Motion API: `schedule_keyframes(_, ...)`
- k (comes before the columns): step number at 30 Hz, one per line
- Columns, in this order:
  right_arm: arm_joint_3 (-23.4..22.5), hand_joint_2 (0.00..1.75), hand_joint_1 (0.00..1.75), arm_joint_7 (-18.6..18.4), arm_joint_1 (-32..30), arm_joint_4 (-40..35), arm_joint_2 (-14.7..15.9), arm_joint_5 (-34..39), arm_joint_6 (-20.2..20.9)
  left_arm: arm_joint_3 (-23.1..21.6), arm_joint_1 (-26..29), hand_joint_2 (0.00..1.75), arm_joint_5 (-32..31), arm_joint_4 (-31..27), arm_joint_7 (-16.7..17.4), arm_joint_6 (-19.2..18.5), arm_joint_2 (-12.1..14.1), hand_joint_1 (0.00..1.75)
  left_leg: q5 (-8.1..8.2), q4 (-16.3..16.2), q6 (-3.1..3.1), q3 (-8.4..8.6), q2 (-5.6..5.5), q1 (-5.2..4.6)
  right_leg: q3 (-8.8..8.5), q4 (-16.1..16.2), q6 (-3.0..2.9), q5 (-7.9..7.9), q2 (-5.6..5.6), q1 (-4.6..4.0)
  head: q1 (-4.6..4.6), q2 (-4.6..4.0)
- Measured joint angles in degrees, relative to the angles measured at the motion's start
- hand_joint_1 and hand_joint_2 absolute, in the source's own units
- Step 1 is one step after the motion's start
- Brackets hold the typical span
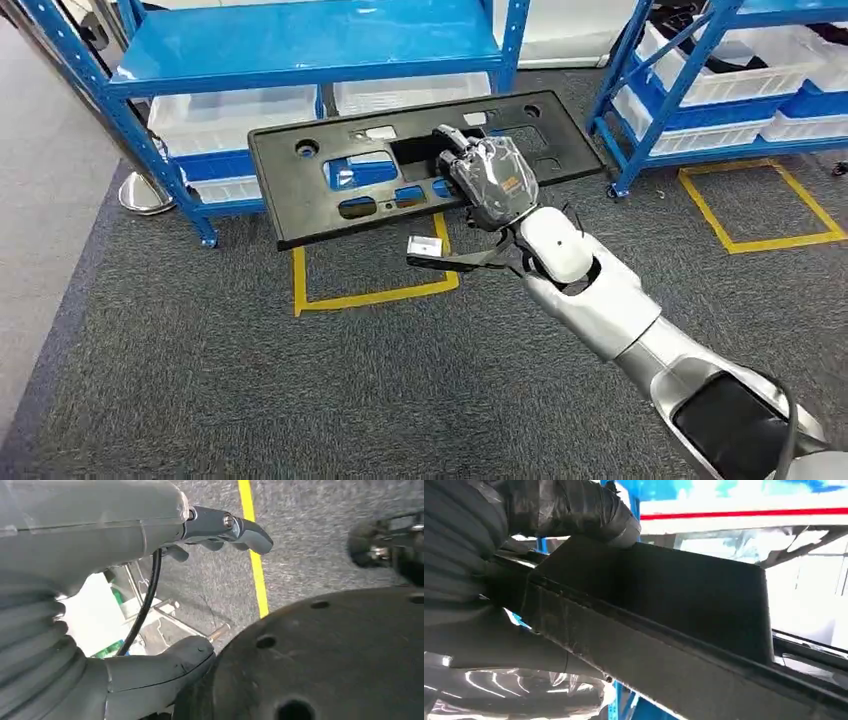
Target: Take the parts from the cabinet and place them on the table.
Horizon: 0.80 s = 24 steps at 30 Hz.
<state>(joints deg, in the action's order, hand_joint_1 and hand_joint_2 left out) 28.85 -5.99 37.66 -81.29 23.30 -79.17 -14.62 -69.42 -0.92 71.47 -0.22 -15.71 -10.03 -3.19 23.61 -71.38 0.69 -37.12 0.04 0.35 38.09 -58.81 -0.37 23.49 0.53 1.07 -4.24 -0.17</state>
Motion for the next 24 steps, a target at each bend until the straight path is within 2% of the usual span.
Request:
schedule_keyframes(1,0.0,1.75,1.75,-0.02,0.0,-0.15,0.0,0.02,0.04,0.02,-0.03,1.75,0.04,0.0,-0.02,-0.11,0.06,0.0,3.03,6.26,-0.58,4.85,-0.76,-0.02,0.32,-0.27,0.27,-0.51,-0.08,0.08,0.0,0.0)
schedule_keyframes(2,0.0,1.75,1.75,-0.06,0.02,-0.35,0.0,0.02,0.07,0.02,0.06,1.75,0.04,0.0,-0.02,-0.2,0.2,0.0,6.17,12.57,-0.88,9.35,-1.11,-0.26,0.56,-0.44,0.64,-0.78,-0.16,-0.23,-0.02,0.0)
schedule_keyframes(3,0.0,1.75,1.75,-0.09,0.09,-0.44,0.0,0.04,0.11,0.02,0.07,1.75,0.0,0.0,-0.02,-0.28,0.2,0.0,7.26,14.2,-0.99,9.65,-0.93,-0.32,0.62,-0.46,1.05,-1.3,-0.16,-0.28,0.0,0.0)
schedule_keyframes(5,0.0,1.75,1.75,0.0,0.21,-0.48,-0.07,0.09,0.17,0.02,0.29,1.75,0.02,0.0,-0.04,-0.37,0.22,0.0,6.7,14.21,-1.79,9.17,-0.69,-0.45,0.53,0.21,1.82,-2.36,-0.25,-0.16,-0.02,0.0)
schedule_keyframes(6,0.0,1.75,1.75,0.0,0.16,-0.44,-0.04,0.11,0.24,0.02,0.39,1.75,0.04,0.0,-0.04,-0.42,0.2,0.0,5.83,14.91,-2.46,8.9,-0.39,-0.15,0.7,0.28,2.23,-2.74,-0.44,-0.17,-0.02,0.0)
schedule_keyframes(7,0.0,1.75,1.75,-0.06,0.12,-0.46,-0.02,0.13,0.26,0.02,0.31,1.75,0.04,0.0,-0.04,-0.48,0.15,0.0,5.23,14.96,-2.91,8.94,0.01,-0.07,1.43,-0.64,2.32,-1.51,-0.51,0.13,-0.04,0.0)
schedule_keyframes(8,0.0,1.75,1.75,-0.04,0.19,-0.46,0.0,0.13,0.28,0.02,0.33,1.75,0.04,0.0,-0.04,-0.48,0.15,0.0,4.65,14.98,-3.42,8.24,0.16,-0.05,2.73,-3.73,2.49,1.58,-0.52,0.1,-0.13,0.0)
schedule_keyframes(9,0.0,1.75,1.75,-0.02,0.17,-0.46,0.0,0.13,0.28,0.02,0.34,1.75,0.04,0.0,-0.04,-0.48,0.15,0.0,4.22,14.92,-3.59,7.66,0.53,-0.15,4.35,-8.22,2.75,4.6,-0.52,0.16,-0.11,0.0)
schedule_keyframes(10,0.0,1.75,1.75,-0.04,0.04,-0.44,0.0,0.15,0.35,0.02,0.36,1.75,0.09,0.0,-0.04,-0.53,0.15,0.0,3.86,14.82,-3.69,7.11,0.77,-0.26,5.82,-12.69,2.96,6.85,-0.51,0.2,-0.09,0.0)
schedule_keyframes(11,0.0,1.75,1.75,-0.02,-0.11,-0.44,0.0,0.15,0.46,0.06,0.37,1.75,0.13,0.0,-0.09,-0.66,0.15,0.0,3.58,14.67,-3.69,6.54,1.07,-0.34,6.83,-16.27,3.11,8.25,-0.51,0.22,-0.09,0.0)
schedule_keyframes(12,0.0,1.75,1.75,-0.02,-0.24,-0.44,0.0,0.15,0.68,0.11,0.4,1.75,0.15,0.0,-0.11,-0.74,0.17,0.0,3.39,14.45,-3.67,6.11,1.43,-0.38,6.63,-17.2,3.13,8.29,-0.49,0.21,-0.11,0.0)
schedule_keyframes(13,0.0,1.75,1.75,-0.02,-0.35,-0.41,-0.02,0.15,0.79,0.15,0.41,1.75,0.17,0.0,-0.11,-0.81,0.17,0.0,3.29,14.22,-3.57,5.72,1.79,-0.39,5.15,-15.6,3.12,7.37,-0.47,0.21,-0.07,0.0)
schedule_keyframes(14,0.0,1.75,1.75,-0.04,-0.33,-0.42,-0.04,0.13,0.94,0.22,0.46,1.75,0.26,0.0,-0.11,-0.94,0.17,0.0,3.29,13.9,-3.55,5.43,2.33,-0.39,1.86,-11.24,3.01,5.44,-0.27,0.2,-0.11,0.0)
schedule_keyframes(15,0.0,1.75,1.75,-0.04,-0.22,-0.42,-0.07,0.07,1.01,0.26,0.49,1.75,0.35,0.0,-0.11,-1.03,0.17,0.0,3.33,13.56,-3.48,5.27,2.72,-0.4,-1.52,-6.19,2.82,3.76,0.62,0.14,-0.09,0.0)
schedule_keyframes(16,0.0,1.75,1.75,-0.11,-0.03,-0.42,-0.13,-0.04,1.03,0.33,0.51,1.75,0.35,0.0,-0.13,-1.07,0.2,0.0,3.5,13.12,-3.23,5.18,3.11,-0.54,-4.4,-1.56,2.44,3.41,3.21,-0.09,-0.09,0.0)
schedule_keyframes(17,0.02,1.75,1.75,-0.15,0.11,-0.42,-0.26,-0.07,1.07,0.35,0.57,1.75,0.35,0.0,-0.18,-1.07,0.22,0.0,3.72,12.71,-2.89,4.95,3.5,-1.0,-4.59,-0.76,1.83,4.04,4.36,-0.96,-0.11,0.0)
schedule_keyframes(18,0.02,1.75,1.75,-0.3,0.09,-0.44,-0.37,-0.09,1.07,0.37,0.62,1.75,0.35,0.0,-0.18,-1.09,0.24,0.0,3.67,12.72,-2.58,4.96,3.82,-0.99,-4.37,-0.75,1.39,3.72,3.17,-0.83,-0.06,0.0)
schedule_keyframes(20,0.02,1.75,1.75,-0.59,-0.04,-0.41,-0.39,-0.11,1.07,0.37,0.65,1.75,0.33,0.0,-0.2,-1.07,0.28,0.0,3.6,12.84,-2.15,5.1,4.9,-0.97,-4.01,-0.75,1.01,3.48,2.16,-0.94,-0.07,0.0)
schedule_keyframes(21,0.02,1.75,1.75,-0.79,-0.05,-0.42,-0.39,-0.18,1.07,0.39,0.64,1.75,0.33,0.0,-0.2,-1.05,0.31,0.0,3.68,12.77,-1.79,5.08,5.36,-1.18,-3.93,-0.35,0.42,3.08,1.54,-0.43,-0.04,0.0)
schedule_keyframes(22,0.02,1.75,1.75,-0.91,-0.02,-0.42,-0.5,-0.2,1.07,0.39,0.66,1.75,0.33,0.0,-0.2,-1.01,0.44,0.0,4.57,11.93,-1.15,4.69,3.45,-0.8,-3.94,-0.11,0.12,2.75,1.29,-0.22,-0.07,0.0)
schedule_keyframes(23,0.02,1.75,1.75,-0.98,0.1,-0.39,-0.55,-0.22,1.07,0.42,0.7,1.75,0.33,0.0,-0.22,-1.01,0.44,0.0,6.51,9.65,-0.84,3.69,1.5,-0.67,-3.74,-0.09,-0.29,2.5,0.81,-0.12,-0.04,0.0)
schedule_keyframes(24,0.02,1.75,1.75,-0.98,0.08,-0.37,-0.61,-0.22,1.05,0.44,0.72,1.75,0.33,0.0,-0.22,-1.01,0.44,0.0,8.94,5.67,-0.71,1.94,0.74,-0.53,-3.48,-0.09,-0.47,2.37,0.38,-0.13,-0.07,0.0)
